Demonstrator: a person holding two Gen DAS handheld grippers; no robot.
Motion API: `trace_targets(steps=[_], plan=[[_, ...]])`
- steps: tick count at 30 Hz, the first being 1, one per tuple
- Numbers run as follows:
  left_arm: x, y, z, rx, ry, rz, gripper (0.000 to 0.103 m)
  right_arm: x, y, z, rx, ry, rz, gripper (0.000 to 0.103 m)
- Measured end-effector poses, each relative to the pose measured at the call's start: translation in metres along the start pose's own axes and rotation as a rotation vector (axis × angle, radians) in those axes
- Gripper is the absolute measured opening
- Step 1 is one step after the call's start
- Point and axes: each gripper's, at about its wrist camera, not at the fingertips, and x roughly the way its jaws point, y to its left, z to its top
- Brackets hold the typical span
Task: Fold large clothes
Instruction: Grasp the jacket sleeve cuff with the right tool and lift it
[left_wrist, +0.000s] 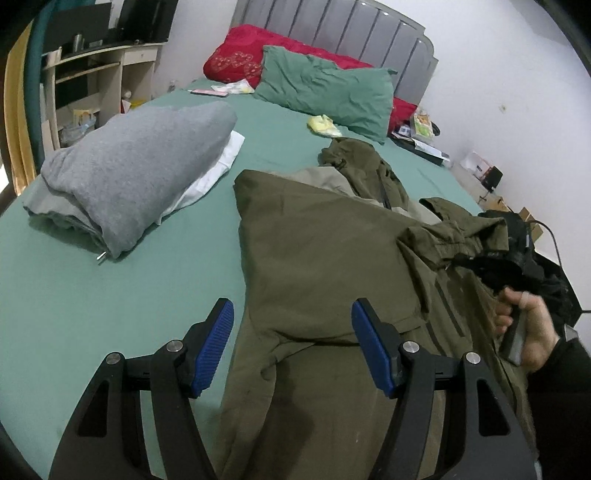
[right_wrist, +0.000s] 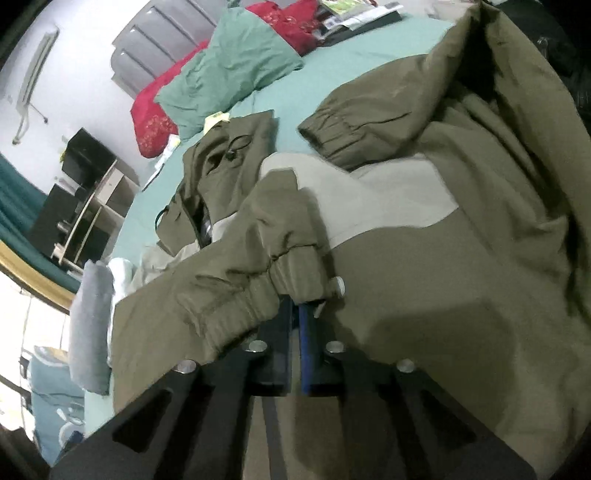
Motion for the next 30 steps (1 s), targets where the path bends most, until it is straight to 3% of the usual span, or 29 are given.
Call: trace_targets(steps=[2, 6, 11, 12, 13, 14, 15, 16, 20, 22, 25, 27, 29, 30], plan=[[0.002, -0.003, 0.0, -0.002, -0.001, -0.003, 0.069, -0.023, -0.005, 0.015, -0.04, -0.025, -0.037, 0.003], [0.003, -0.008, -0.002, 0.012, -0.007, 0.011, 0.069, -0.071, -0.026, 0.054, -0.118, -0.075, -0.198, 0.001], [0.006, -0.012, -0.009, 0.024, -0.008, 0.03, 0.069, -0.081, -0.055, 0.067, -0.234, 0.023, -0.39, 0.002], [0.008, -0.013, -0.01, 0.026, 0.0, 0.033, 0.069, -0.08, -0.055, 0.066, -0.253, 0.014, -0.401, 0.009], [0.011, -0.013, -0.01, 0.026, 0.004, 0.033, 0.069, -0.08, -0.052, 0.065, -0.279, -0.01, -0.403, 0.03], [0.013, -0.012, -0.01, 0.028, 0.006, 0.036, 0.069, -0.08, -0.045, 0.066, -0.309, -0.038, -0.396, 0.043], [0.015, -0.011, -0.01, 0.031, 0.002, 0.043, 0.069, -0.075, -0.036, 0.068, -0.344, -0.065, -0.392, 0.07], [0.017, -0.011, -0.01, 0.032, 0.0, 0.053, 0.069, -0.069, -0.026, 0.071, -0.377, -0.081, -0.393, 0.078], [0.024, 0.004, -0.002, 0.021, -0.002, 0.095, 0.069, -0.004, 0.023, 0.086, -0.634, -0.083, -0.511, 0.078], [0.028, 0.016, 0.002, 0.018, -0.005, 0.135, 0.069, 0.037, 0.036, 0.096, -0.697, -0.053, -0.572, 0.078], [0.034, 0.034, 0.008, 0.009, -0.007, 0.192, 0.069, 0.088, 0.041, 0.101, -0.841, -0.005, -0.706, 0.078], [0.038, 0.042, 0.01, 0.014, 0.0, 0.212, 0.069, 0.112, 0.037, 0.101, -0.9, 0.03, -0.747, 0.077], [0.042, 0.049, 0.01, 0.012, 0.011, 0.227, 0.069, 0.116, 0.031, 0.105, -0.894, 0.028, -0.726, 0.065], [0.044, 0.054, 0.011, -0.001, 0.025, 0.219, 0.069, 0.116, 0.028, 0.109, -0.874, 0.045, -0.691, 0.028]])
